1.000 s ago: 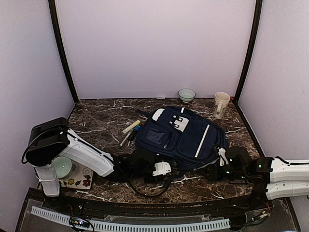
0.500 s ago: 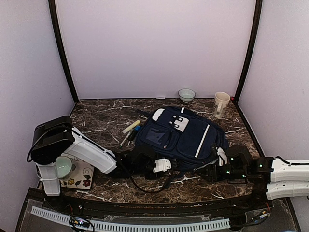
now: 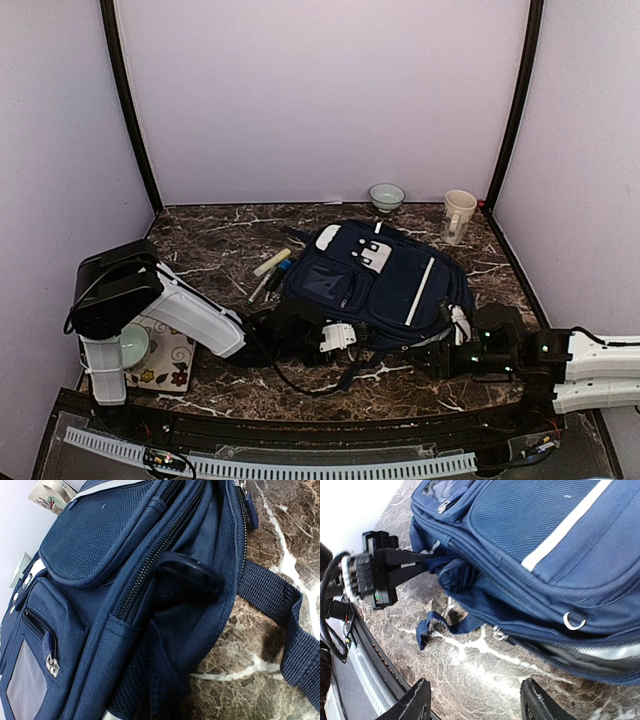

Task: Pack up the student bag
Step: Hold the largest pocket of the student bag, then zip the student bag into the largest pocket of the bag.

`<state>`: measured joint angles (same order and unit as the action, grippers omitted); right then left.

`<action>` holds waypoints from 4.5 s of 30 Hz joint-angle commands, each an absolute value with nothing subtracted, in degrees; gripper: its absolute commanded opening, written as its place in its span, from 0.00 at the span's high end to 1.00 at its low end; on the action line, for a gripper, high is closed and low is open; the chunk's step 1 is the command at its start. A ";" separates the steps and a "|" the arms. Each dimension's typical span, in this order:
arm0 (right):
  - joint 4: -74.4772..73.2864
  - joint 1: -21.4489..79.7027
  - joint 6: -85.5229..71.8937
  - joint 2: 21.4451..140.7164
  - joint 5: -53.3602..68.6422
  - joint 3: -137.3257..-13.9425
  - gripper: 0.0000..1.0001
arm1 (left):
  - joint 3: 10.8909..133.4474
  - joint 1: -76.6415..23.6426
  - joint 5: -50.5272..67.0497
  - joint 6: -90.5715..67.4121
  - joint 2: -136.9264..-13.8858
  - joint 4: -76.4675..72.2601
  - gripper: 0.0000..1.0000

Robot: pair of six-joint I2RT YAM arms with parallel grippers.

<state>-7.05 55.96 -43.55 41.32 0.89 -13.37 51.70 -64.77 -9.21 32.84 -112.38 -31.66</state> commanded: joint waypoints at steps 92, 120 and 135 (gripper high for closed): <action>-19.89 70.80 -61.40 52.32 -38.22 -21.49 1.00 | 62.75 -69.87 -17.79 5.63 -104.77 -11.47 1.00; -26.78 64.39 -63.89 38.67 -31.55 -16.25 1.00 | 42.43 -69.79 -24.13 2.72 -96.81 -20.29 1.00; -23.86 64.42 -51.84 39.26 -13.60 -17.86 0.60 | 37.19 -70.40 -18.95 5.43 -95.21 -26.09 1.00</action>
<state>-18.87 64.71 -53.08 40.49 -14.98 -16.21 37.56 -70.52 -17.91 6.26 -96.44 -25.41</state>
